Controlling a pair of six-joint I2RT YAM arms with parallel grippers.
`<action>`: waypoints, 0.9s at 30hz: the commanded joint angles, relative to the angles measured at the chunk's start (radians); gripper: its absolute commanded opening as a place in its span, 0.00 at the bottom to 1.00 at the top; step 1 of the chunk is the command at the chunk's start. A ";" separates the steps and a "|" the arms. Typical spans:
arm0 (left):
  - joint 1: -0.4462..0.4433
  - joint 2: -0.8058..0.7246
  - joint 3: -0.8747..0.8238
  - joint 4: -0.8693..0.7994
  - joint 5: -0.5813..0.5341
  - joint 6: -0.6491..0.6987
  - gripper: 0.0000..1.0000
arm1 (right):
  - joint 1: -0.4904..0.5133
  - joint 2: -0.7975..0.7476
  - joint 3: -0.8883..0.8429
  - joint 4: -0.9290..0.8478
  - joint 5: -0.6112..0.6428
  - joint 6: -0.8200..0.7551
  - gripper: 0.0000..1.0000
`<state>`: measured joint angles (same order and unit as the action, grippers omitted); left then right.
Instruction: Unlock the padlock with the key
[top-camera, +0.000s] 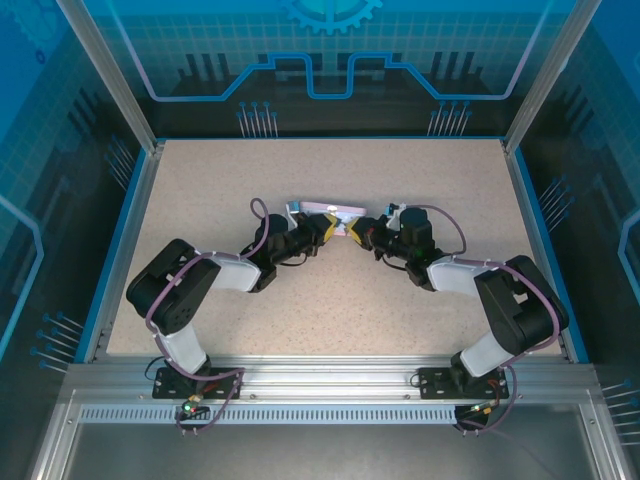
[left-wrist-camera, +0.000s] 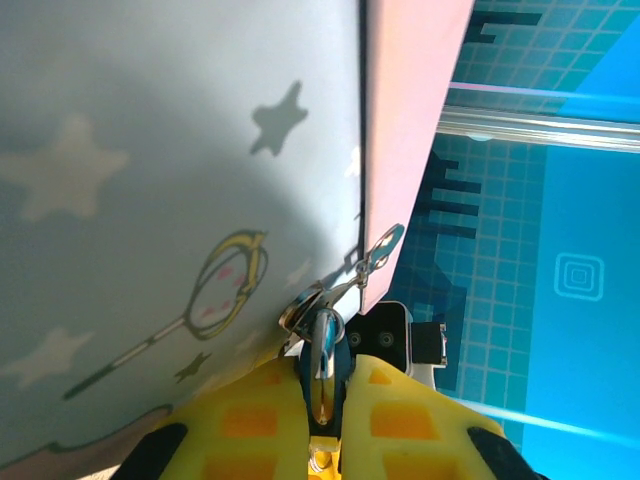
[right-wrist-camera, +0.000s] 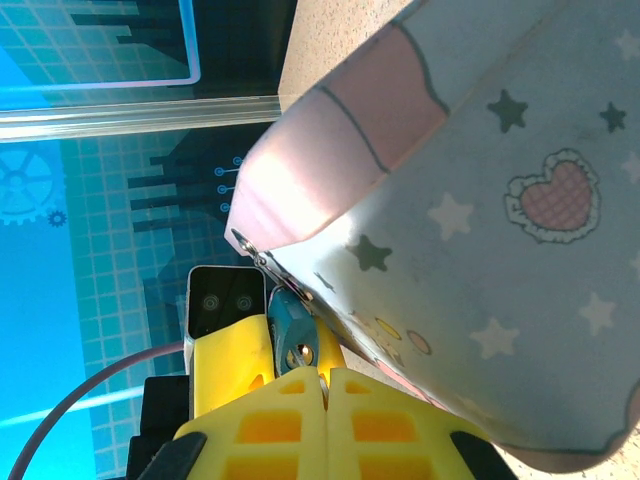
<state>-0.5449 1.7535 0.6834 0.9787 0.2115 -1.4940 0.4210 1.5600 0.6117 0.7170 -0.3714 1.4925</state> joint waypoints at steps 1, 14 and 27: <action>-0.012 0.024 -0.005 0.050 0.031 -0.002 0.00 | 0.031 0.018 0.002 0.045 -0.011 -0.009 0.00; -0.012 0.026 -0.009 0.070 0.031 -0.009 0.00 | 0.031 0.029 -0.021 0.055 0.003 -0.008 0.00; -0.024 0.010 -0.006 -0.009 0.058 0.057 0.00 | 0.044 0.081 0.116 0.035 -0.041 -0.028 0.00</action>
<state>-0.5461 1.7638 0.6777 0.9886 0.2062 -1.4757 0.4404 1.6268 0.6601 0.7315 -0.3779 1.4891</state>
